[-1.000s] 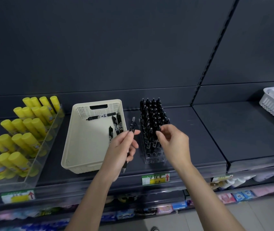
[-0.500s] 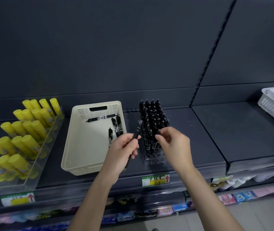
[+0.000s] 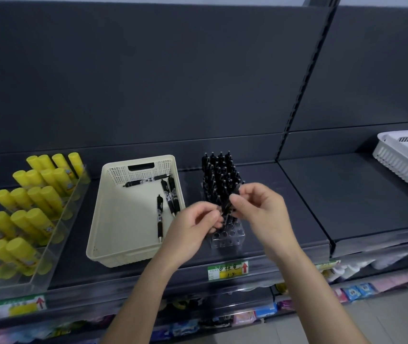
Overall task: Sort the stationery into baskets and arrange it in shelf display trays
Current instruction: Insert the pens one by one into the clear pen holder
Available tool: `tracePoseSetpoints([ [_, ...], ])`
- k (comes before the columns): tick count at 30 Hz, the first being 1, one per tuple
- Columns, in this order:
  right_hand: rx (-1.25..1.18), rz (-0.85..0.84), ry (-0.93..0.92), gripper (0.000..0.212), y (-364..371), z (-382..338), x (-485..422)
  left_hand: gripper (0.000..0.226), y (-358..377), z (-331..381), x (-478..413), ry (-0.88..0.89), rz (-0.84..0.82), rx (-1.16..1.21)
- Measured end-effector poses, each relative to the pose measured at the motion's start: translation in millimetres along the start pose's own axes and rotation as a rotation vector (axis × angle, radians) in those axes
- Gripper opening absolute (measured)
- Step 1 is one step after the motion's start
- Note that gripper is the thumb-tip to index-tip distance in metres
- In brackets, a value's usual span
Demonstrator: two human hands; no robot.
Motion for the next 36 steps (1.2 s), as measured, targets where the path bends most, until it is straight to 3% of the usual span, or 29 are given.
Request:
tracePoseSetpoints([
  [2,-0.017,0.087,-0.027,0.007,-12.6,-4.2,0.4,0.014,-19.3,4.3,1.1,0.019,0.114,-0.195],
  [5,0.169,0.213,-0.076,0.01,-33.2,-11.7,-0.3,0.016,-54.4,2.0,7.0,0.027,0.25,-0.515],
  [9,0.378,0.26,-0.105,0.015,-39.9,-11.2,-4.4,0.019,-83.3,-43.3,12.4,-0.206,0.157,-0.826],
  [12,0.489,0.24,-0.111,0.012,-34.8,-5.6,-6.9,0.025,-85.6,-69.4,15.0,-0.36,0.061,-0.767],
  [21,0.661,0.128,-0.064,0.006,-19.9,23.4,-15.5,0.022,-89.0,-81.8,13.1,-0.411,0.087,-0.618],
  [27,0.615,0.153,-0.05,0.015,-24.1,26.3,-11.5,0.017,-88.9,-85.7,12.9,-0.409,0.08,-0.55],
  [32,0.569,0.259,-0.165,0.011,-19.2,-2.1,0.5,0.013,-88.2,-85.8,12.8,-0.389,0.061,-0.475],
  [36,0.536,0.134,-0.239,0.008,20.7,-19.0,-1.5,0.012,-93.0,-84.6,8.9,-0.349,0.046,-0.47],
])
Point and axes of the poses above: each hand's wrist, its own x-axis away from the middle knuckle, its own y-axis out of the palm, z = x × y, the point moved 8 cm from there along -x, towards the middle knuckle, and after that the axes turned 10 degrees about -z, right-handed, at the moved point
